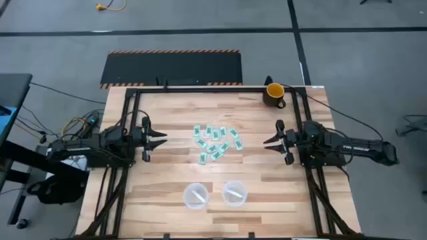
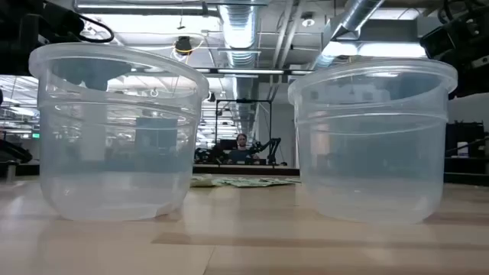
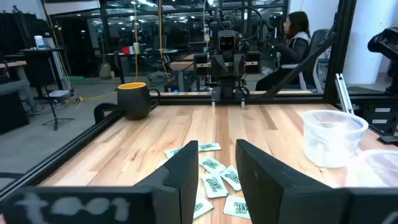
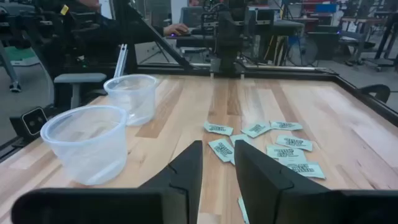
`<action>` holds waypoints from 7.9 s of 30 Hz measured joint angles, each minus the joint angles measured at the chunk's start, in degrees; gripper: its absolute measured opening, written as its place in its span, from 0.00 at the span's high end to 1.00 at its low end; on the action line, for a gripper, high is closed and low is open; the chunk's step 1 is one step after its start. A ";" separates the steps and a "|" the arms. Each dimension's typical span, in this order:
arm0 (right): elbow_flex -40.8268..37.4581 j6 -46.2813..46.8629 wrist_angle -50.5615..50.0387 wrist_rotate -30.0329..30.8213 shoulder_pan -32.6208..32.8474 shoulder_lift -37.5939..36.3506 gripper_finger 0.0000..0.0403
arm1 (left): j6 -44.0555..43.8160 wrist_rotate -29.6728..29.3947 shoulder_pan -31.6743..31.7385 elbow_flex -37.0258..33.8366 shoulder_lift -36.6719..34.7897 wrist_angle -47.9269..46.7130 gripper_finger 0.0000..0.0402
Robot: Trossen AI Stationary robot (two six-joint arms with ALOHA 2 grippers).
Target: Pick and place Stevia / Truvia into bins
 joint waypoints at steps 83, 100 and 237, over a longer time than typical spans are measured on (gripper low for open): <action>0.02 0.01 0.02 0.01 0.00 0.00 0.78 | 0.00 0.00 -0.02 0.00 -0.02 0.00 0.76; 0.02 -9.65 -0.22 0.14 -0.11 0.00 0.78 | 0.00 0.00 -0.02 -0.02 0.00 0.00 0.76; 54.05 -19.48 -29.41 16.84 4.76 89.02 0.56 | 0.00 -0.04 0.00 -0.02 0.15 -0.04 0.76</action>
